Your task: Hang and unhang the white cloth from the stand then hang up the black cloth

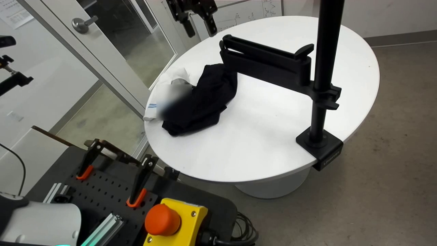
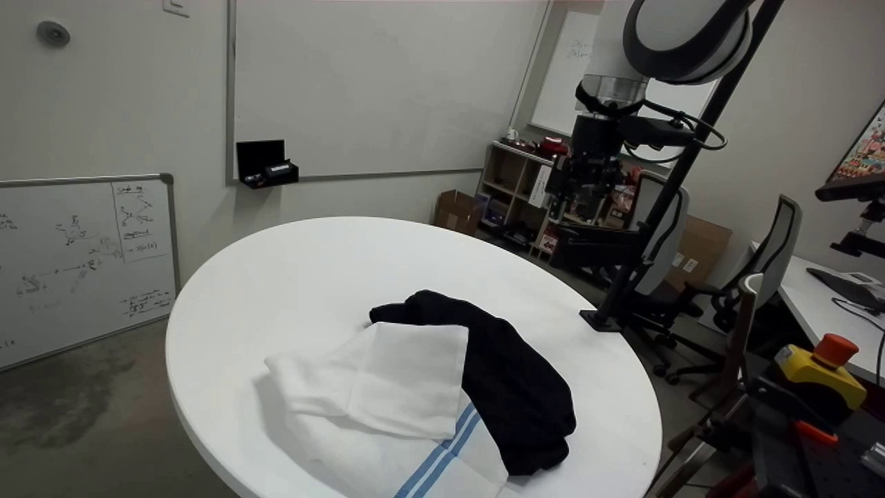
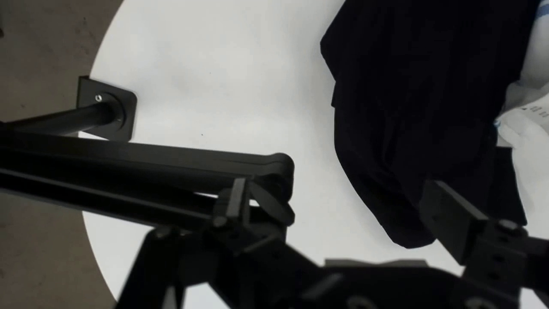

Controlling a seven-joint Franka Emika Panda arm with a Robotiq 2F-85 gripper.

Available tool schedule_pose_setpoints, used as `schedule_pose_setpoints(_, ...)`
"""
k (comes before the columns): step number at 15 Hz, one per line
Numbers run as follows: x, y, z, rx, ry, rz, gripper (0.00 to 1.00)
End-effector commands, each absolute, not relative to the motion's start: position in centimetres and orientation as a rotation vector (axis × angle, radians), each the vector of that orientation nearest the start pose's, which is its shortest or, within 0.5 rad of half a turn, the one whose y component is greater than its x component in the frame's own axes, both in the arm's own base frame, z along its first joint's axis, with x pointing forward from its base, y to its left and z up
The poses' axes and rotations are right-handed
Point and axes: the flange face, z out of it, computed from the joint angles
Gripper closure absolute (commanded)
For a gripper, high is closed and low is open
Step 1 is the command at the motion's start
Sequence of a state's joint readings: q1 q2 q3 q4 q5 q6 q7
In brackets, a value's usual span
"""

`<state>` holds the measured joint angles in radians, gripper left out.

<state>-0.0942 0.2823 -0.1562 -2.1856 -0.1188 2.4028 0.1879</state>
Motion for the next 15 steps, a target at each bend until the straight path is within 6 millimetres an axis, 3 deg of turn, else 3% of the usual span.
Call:
schedule_pose_setpoints(1,53.0,-13.6,24.9,-3.189,0.486,0.217,0.0)
schedule_pose_setpoints(5,51.9,-12.7,23.5,-3.211,0.404,0.281,0.0)
schedule_pose_setpoints(11,52.0,-12.9,23.5,-3.209,0.448,0.268,0.0)
schedule_pose_setpoints(12,52.0,-13.7,23.3,-3.207,0.465,0.275,0.0)
schedule_pose_setpoints(15,51.7,-13.5,21.3,-3.247,0.44,0.272,0.0)
